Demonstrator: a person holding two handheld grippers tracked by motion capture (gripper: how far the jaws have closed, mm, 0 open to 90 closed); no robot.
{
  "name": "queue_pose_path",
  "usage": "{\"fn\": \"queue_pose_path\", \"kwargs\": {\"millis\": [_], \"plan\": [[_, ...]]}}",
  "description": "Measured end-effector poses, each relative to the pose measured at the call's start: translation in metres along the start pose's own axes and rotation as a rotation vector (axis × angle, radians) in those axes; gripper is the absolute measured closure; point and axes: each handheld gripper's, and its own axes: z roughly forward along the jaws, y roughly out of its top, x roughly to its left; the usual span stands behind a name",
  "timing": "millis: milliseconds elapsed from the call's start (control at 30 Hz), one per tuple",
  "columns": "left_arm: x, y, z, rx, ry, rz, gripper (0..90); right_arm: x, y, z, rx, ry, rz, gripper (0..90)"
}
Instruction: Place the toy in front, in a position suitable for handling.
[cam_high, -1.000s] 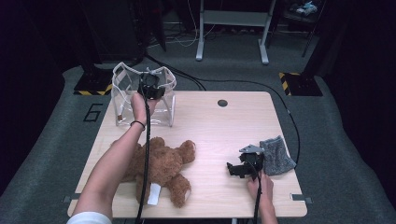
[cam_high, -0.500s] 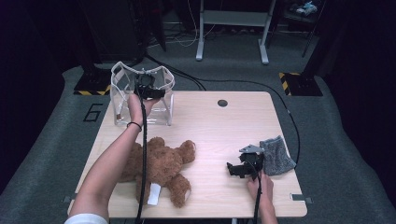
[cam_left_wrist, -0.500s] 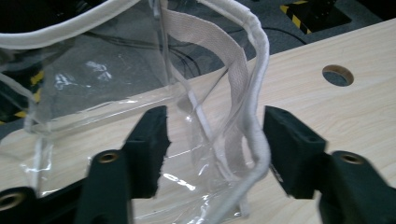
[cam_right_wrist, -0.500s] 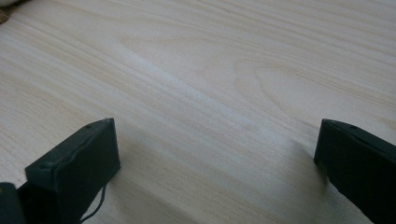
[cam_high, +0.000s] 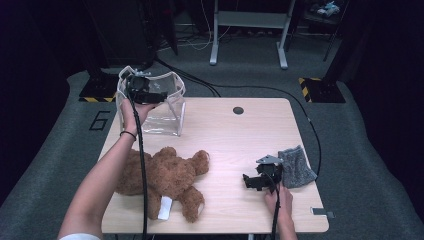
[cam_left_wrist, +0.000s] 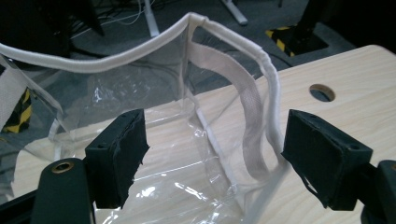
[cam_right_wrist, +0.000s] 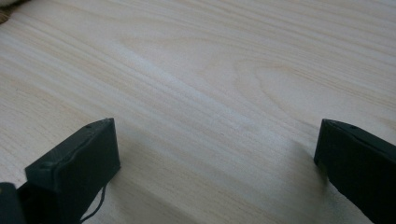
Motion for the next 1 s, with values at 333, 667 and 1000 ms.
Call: {"fn": "queue_pose_path", "kwargs": {"millis": [333, 667, 1000], "plan": [[0.015, -0.003, -0.011, 0.019, 0.030, -0.012, 17.7, 0.000, 0.000, 0.000, -0.001, -0.003, -0.002, 0.0], [0.054, -0.005, -0.028, -0.002, 0.133, -0.085, 19.7, 0.000, 0.000, 0.000, -0.004, -0.002, 0.001, 0.0], [0.109, -0.016, -0.022, 0.056, 0.282, -0.192, 33.1, 0.000, 0.000, 0.001, -0.008, -0.006, -0.001, 0.0]]}}
